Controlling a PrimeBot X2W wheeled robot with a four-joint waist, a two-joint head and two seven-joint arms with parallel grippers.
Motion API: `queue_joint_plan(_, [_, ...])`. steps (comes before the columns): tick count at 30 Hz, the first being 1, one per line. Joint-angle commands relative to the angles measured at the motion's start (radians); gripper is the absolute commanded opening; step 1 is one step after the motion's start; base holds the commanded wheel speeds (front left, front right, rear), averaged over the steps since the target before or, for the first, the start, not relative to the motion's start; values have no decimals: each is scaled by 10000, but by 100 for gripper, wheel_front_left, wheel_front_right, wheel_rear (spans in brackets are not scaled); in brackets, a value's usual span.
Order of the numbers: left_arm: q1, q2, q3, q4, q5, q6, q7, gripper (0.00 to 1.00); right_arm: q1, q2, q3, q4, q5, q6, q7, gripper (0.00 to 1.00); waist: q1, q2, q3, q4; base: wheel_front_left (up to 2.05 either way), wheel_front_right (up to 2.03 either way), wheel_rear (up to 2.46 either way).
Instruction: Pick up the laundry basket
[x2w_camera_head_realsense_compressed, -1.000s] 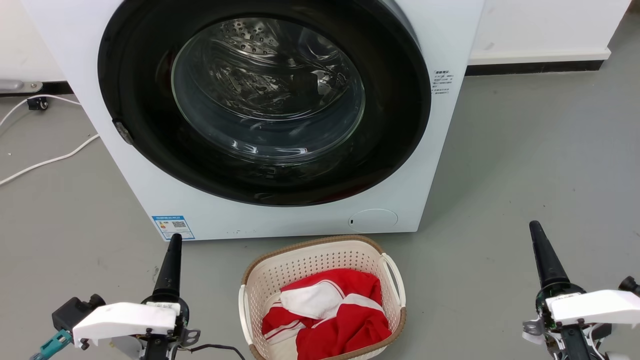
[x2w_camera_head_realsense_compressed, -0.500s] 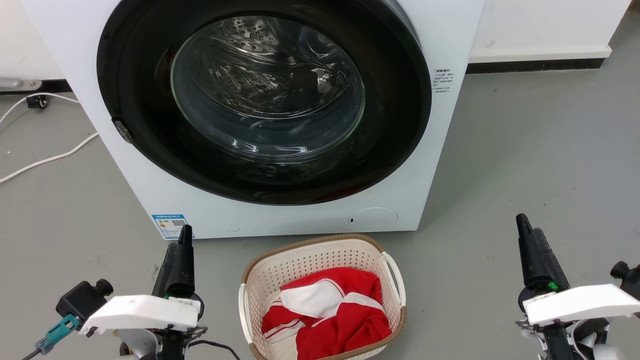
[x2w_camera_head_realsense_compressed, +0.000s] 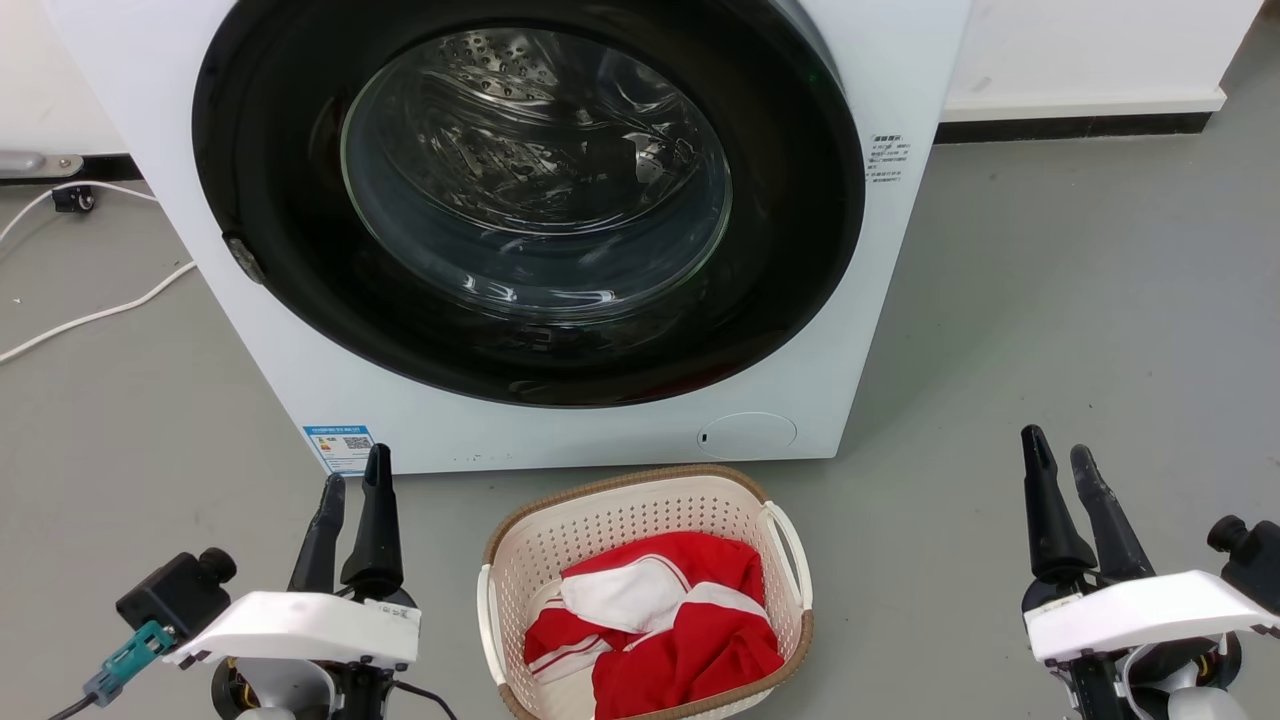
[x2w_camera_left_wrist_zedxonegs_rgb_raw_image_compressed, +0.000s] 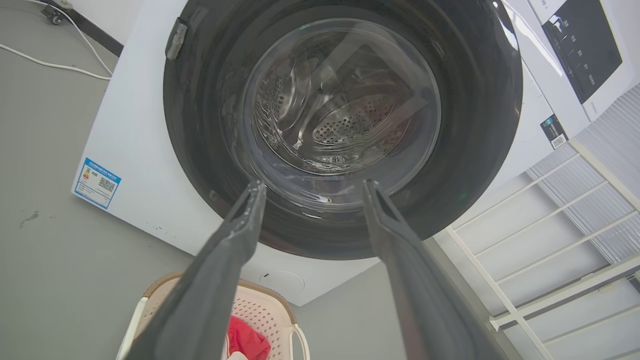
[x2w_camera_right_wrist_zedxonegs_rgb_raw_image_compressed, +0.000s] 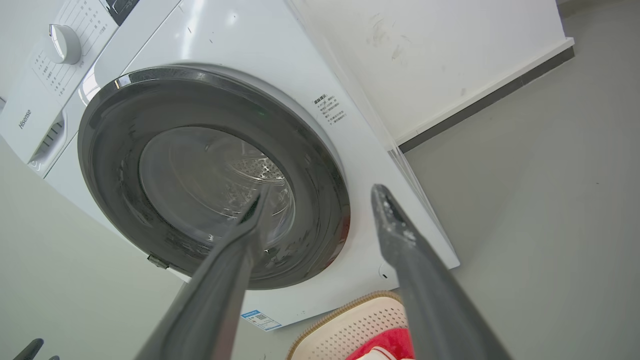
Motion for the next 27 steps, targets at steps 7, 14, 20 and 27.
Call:
queue_joint_plan(7, [56,45,-157,-193,1112,57,-283,100,45,-39,98,-262,-1163,0,-299,100,0,0,10,4,0,0,0])
queue_joint_plan(14, [142,48,-250,-244,1925,64,-490,100,147,-42,143,-382,-2033,0,-497,100,0,0,13,16,0,0,0])
queue_joint_plan(20, [197,49,-309,-277,2565,72,-645,100,197,-43,197,-475,-2740,0,-658,100,0,0,21,27,0,0,0])
queue_joint_plan(27, [249,51,-361,-281,3161,100,-792,100,272,-45,226,-549,-3410,0,-815,100,0,0,34,44,0,0,0])
